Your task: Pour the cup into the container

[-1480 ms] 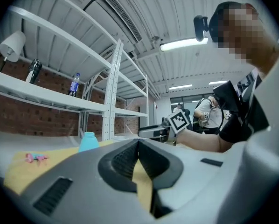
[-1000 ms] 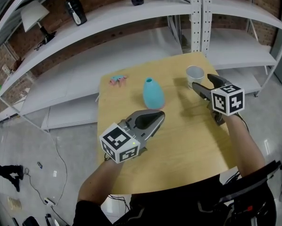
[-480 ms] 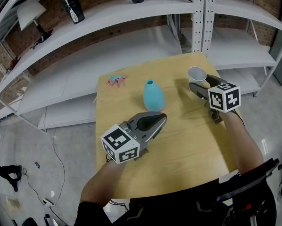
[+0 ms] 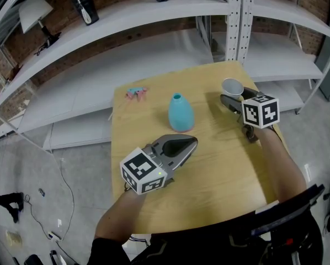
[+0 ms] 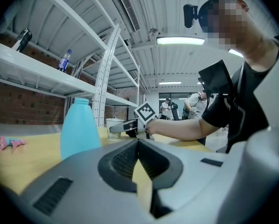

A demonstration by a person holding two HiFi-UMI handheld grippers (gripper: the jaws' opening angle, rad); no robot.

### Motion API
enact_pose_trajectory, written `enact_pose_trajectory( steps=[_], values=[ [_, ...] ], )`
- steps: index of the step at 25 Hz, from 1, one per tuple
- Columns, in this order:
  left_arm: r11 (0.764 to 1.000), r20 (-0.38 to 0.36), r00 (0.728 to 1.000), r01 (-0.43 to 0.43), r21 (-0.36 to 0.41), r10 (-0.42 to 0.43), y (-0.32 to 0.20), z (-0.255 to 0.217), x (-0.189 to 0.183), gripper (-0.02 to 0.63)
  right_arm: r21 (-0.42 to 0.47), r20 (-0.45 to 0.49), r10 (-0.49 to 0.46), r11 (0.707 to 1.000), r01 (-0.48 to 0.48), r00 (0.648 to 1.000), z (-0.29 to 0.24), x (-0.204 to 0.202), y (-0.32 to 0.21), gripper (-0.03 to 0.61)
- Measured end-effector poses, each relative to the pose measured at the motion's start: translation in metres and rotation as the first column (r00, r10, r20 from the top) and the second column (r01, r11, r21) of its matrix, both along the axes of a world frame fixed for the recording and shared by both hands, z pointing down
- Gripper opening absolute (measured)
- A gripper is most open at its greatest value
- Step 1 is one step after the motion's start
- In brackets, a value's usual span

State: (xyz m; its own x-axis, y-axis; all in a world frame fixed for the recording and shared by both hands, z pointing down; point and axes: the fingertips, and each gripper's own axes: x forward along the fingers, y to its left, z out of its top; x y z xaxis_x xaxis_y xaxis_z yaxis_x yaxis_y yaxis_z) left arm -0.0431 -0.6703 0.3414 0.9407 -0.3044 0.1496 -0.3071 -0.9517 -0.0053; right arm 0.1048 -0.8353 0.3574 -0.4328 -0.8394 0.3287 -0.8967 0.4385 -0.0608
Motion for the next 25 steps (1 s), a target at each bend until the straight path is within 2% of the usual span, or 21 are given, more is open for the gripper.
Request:
enact_pose_trajectory(
  steps=[6, 10, 15, 18, 22, 25],
  values=[
    [1.000, 0.001, 1.000, -0.010, 0.001, 0.010, 0.002, 0.001, 0.000, 0.002, 0.004, -0.013, 0.002, 1.000, -0.001, 1.000, 0.000, -0.002, 0.004, 0.305],
    [1.000, 0.000, 1.000, -0.019, 0.003, 0.019, 0.003, 0.001, 0.000, 0.002, 0.015, -0.071, -0.025, 1.000, 0.026, 0.997, -0.007, -0.011, 0.011, 0.301],
    [1.000, 0.001, 1.000, -0.030, 0.004, 0.030, 0.007, 0.001, -0.003, 0.002, 0.071, -0.171, -0.076, 0.993, 0.089, 0.982, -0.037, -0.030, 0.025, 0.299],
    [0.999, 0.002, 0.999, -0.035, 0.003, 0.035, 0.010, 0.001, -0.006, 0.002, 0.115, -0.256, -0.109, 0.983, 0.142, 0.961, -0.056, -0.045, 0.036, 0.299],
    [0.999, 0.001, 0.999, -0.038, 0.005, 0.038, 0.012, 0.001, -0.008, 0.002, 0.158, -0.394, -0.146, 0.962, 0.224, 0.907, -0.077, -0.066, 0.045, 0.299],
    [0.999, 0.002, 0.999, -0.043, 0.004, 0.043, 0.015, 0.001, -0.008, 0.002, 0.173, -0.453, -0.158, 0.950, 0.261, 0.877, -0.089, -0.080, 0.048, 0.299]
  ],
)
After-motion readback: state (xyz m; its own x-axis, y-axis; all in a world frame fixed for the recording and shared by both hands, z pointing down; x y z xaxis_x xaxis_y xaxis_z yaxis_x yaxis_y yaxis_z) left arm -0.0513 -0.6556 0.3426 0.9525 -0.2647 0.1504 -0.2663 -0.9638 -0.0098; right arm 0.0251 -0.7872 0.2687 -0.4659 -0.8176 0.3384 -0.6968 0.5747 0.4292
